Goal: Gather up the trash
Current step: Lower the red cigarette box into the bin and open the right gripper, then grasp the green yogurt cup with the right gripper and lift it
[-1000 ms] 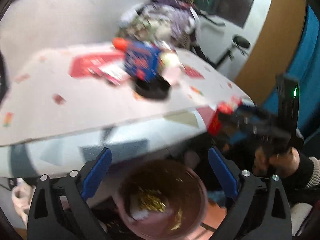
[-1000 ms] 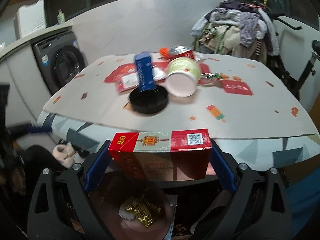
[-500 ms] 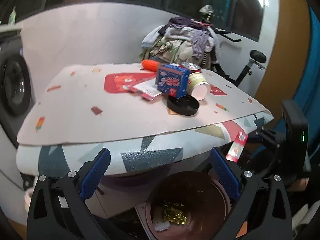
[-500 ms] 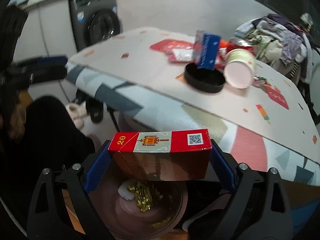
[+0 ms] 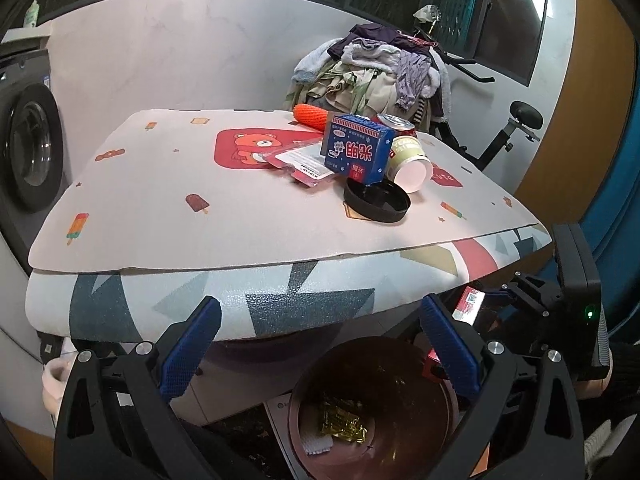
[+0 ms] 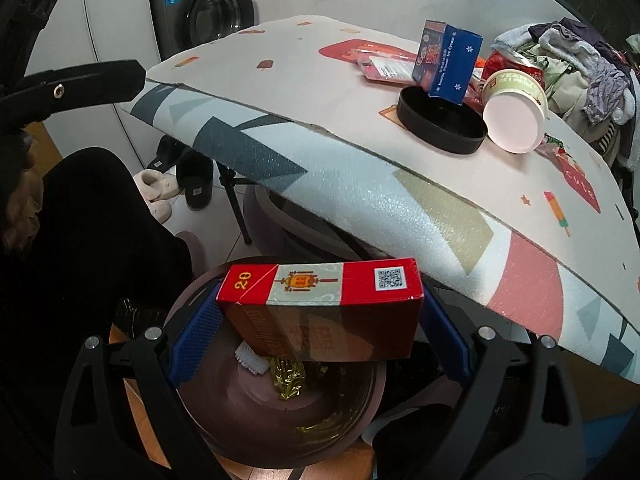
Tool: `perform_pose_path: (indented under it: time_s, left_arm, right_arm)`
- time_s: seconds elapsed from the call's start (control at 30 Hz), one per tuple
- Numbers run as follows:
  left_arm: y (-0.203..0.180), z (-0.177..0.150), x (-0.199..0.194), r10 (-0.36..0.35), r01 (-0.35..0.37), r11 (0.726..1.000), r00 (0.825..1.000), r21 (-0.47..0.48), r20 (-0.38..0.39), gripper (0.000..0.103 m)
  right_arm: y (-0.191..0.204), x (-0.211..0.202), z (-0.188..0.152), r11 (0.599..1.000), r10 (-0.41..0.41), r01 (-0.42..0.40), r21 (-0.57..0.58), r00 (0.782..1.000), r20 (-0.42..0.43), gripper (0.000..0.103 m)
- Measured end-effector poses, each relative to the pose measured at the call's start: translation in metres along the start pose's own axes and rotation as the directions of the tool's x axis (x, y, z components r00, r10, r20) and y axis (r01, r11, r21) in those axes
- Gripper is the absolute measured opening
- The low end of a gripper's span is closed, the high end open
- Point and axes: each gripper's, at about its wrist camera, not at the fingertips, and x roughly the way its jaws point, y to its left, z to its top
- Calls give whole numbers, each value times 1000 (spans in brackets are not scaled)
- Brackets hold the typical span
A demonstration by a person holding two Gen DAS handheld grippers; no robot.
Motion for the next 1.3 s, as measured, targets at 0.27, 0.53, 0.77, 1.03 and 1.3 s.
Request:
perform_pose_path:
  time_s: [0.27,0.53,0.77,1.03,1.3]
  left_arm:
    - [1,0,1,-1,1,1000,1000,-1,-1,97]
    - [3,0,1,2,-2,1000,1000,-8,-2,97]
    - [3,-1,1,5,-5,1000,1000,-9,-3,97]
    - [3,0,1,5,-5,1000,1000,-8,-3,97]
    - [3,0,-2,70,-70,998,997,-6,14,97]
  right_arm:
    - [-1,7,0,1000,-11,11,3,999,-34,97]
    - [-20,-3,1,995,-36,35,95,999,14,97]
    - [-26,-5,1,991,-41,38,124,999,22,97]
    - [-27,-6,1,989,-65,61,132,998,25,97]
    - [-41,-22,2,971,-135,114,208,987,92,97]
